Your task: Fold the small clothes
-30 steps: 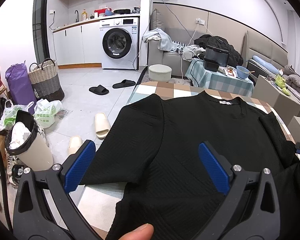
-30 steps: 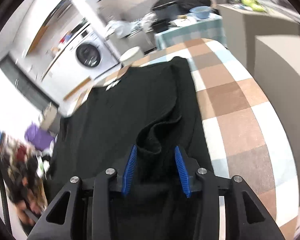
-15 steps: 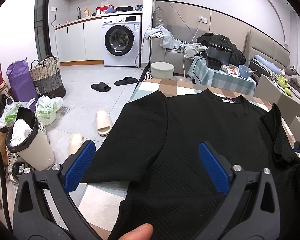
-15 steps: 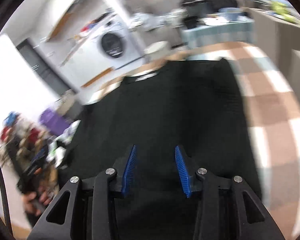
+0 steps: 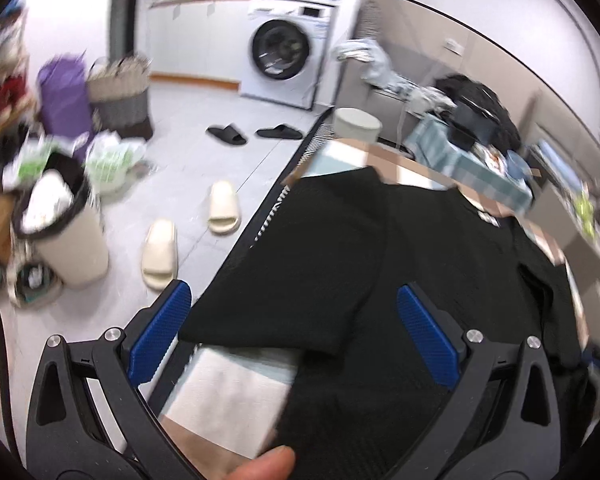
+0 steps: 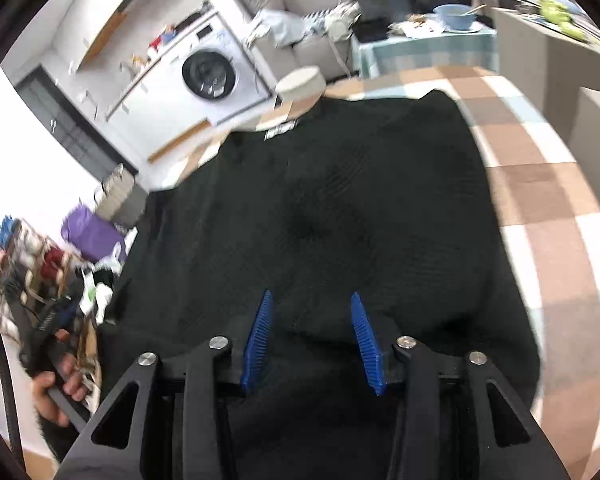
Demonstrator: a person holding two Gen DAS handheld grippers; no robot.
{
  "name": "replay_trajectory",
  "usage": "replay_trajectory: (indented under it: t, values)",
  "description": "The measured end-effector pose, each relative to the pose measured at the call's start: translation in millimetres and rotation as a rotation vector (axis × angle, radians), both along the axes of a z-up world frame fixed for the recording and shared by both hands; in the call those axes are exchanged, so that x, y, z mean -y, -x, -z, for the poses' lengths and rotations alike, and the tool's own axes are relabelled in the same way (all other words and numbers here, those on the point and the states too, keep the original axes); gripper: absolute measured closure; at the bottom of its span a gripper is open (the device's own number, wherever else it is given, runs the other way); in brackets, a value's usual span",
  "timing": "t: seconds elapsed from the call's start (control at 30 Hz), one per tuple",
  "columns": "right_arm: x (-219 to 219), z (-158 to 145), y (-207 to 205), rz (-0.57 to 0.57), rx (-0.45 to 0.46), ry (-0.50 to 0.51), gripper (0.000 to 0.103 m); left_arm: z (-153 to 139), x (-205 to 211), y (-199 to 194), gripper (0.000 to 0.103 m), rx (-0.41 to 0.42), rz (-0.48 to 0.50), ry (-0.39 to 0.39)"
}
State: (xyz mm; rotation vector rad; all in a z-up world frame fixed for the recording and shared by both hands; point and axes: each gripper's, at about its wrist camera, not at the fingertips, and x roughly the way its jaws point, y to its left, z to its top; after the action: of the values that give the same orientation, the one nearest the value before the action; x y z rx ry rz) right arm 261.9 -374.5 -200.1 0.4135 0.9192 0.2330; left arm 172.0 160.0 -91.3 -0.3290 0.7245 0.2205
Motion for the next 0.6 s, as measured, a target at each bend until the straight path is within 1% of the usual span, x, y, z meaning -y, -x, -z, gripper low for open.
replay_trajectory:
  t: [0.03, 0.07, 0.1, 0.17, 0.3, 0.4, 0.43, 0.47, 0.53, 0.57, 0.6]
  values:
    - [3, -3, 5, 0.011, 0.01, -0.003, 0.057, 5, -14, -1, 0.002, -0.021, -0.022, 0.05]
    - [3, -7, 10, 0.016, 0.019, -0.005, 0.057, 8, -26, 0, 0.006, -0.037, -0.038, 0.092]
    - [5, -9, 14, 0.018, 0.027, -0.011, 0.057, 13, -40, 1, 0.011, -0.054, -0.059, 0.153]
    - [7, -14, 23, 0.025, 0.04, -0.02, 0.056, 22, -63, 9, 0.011, -0.058, -0.082, 0.232]
    - [9, -16, 31, 0.016, 0.041, -0.024, 0.054, 45, -102, 19, 0.012, -0.083, -0.134, 0.353]
    - [6, -11, 27, 0.012, 0.031, -0.029, 0.054, 73, -129, 15, 0.017, -0.121, -0.156, 0.508]
    - [5, -9, 26, 0.014, 0.031, -0.03, 0.054, 83, -133, 13, 0.017, -0.133, -0.16, 0.55]
    - [5, -8, 26, 0.016, 0.032, -0.032, 0.054, 91, -137, 10, 0.018, -0.147, -0.162, 0.573]
    - [6, -7, 28, 0.018, 0.032, -0.033, 0.054, 107, -139, 2, 0.023, -0.172, -0.168, 0.594]
    - [7, -6, 29, 0.022, 0.031, -0.033, 0.054, 115, -139, -1, 0.029, -0.183, -0.166, 0.604]
    - [7, -6, 29, 0.023, 0.029, -0.035, 0.054, 120, -138, -4, 0.038, -0.188, -0.158, 0.611]
